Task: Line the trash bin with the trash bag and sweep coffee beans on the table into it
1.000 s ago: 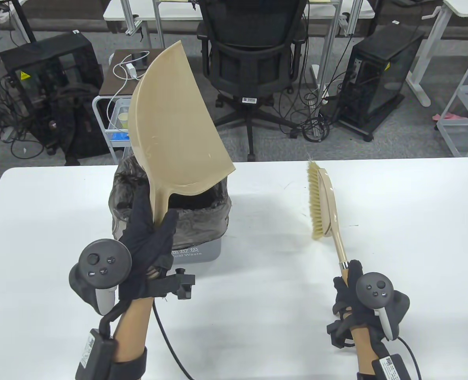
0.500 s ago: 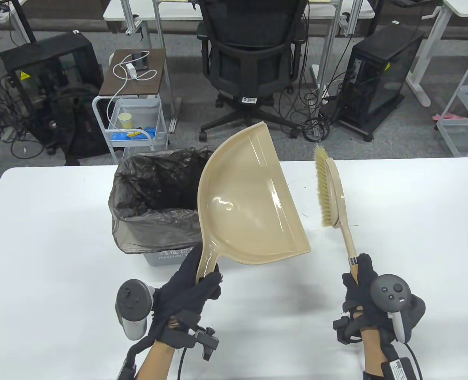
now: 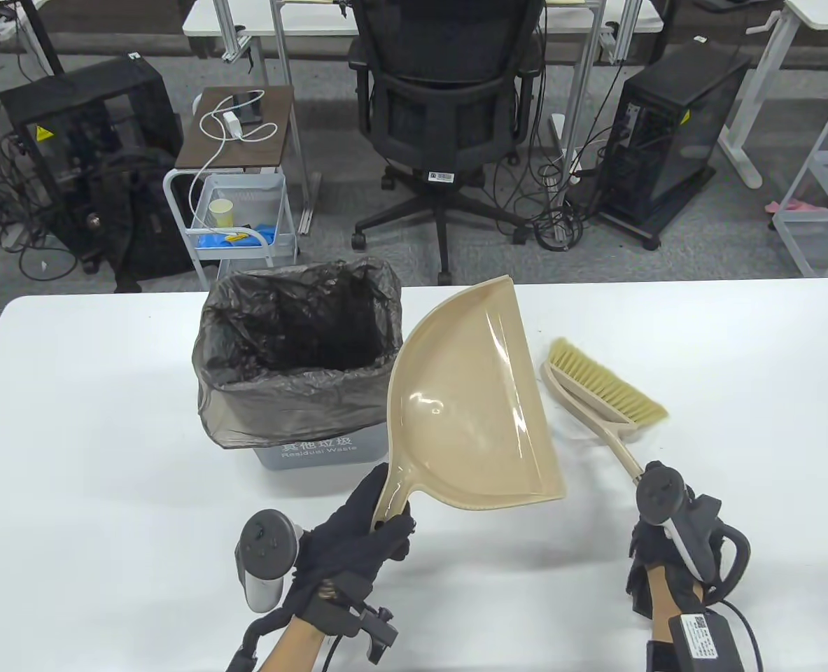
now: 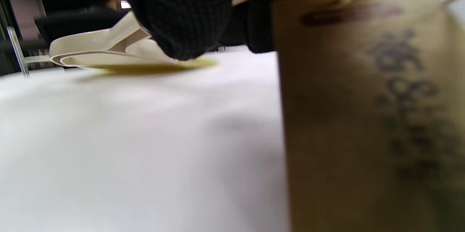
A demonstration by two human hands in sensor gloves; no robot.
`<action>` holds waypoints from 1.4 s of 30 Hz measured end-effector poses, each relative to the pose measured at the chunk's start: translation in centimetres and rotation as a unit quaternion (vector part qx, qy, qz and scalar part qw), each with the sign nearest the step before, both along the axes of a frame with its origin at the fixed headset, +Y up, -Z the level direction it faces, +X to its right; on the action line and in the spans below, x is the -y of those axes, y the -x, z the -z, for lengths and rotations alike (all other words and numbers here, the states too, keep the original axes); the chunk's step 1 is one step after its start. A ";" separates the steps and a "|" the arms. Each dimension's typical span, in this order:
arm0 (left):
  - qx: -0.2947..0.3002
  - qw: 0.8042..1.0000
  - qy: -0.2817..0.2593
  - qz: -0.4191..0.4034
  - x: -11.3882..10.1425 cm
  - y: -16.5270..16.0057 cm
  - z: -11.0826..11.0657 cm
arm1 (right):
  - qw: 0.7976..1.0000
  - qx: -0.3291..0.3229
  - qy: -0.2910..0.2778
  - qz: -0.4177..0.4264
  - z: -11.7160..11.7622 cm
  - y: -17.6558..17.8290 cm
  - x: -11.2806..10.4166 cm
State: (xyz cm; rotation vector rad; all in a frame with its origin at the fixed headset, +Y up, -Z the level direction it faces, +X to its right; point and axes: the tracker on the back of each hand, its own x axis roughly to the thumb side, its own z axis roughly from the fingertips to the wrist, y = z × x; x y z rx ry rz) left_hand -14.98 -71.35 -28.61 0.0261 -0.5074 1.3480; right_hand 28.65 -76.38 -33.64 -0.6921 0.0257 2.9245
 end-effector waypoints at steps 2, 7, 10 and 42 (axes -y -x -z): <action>0.004 1.000 0.005 0.007 0.3 -0.3 0.1 | 1.000 0.003 0.016 0.015 0.3 -0.1 0.9; 0.016 0.999 0.033 0.033 1.2 -0.8 0.7 | 0.998 0.005 0.025 0.050 0.3 -0.1 0.9; 0.016 0.997 0.059 0.043 2.2 -1.1 1.4 | 0.995 0.017 -0.067 0.076 -0.8 -0.2 -1.3; -0.081 0.944 0.180 0.265 4.1 0.9 3.2 | 0.959 -0.135 -0.193 0.161 -3.2 4.4 -4.4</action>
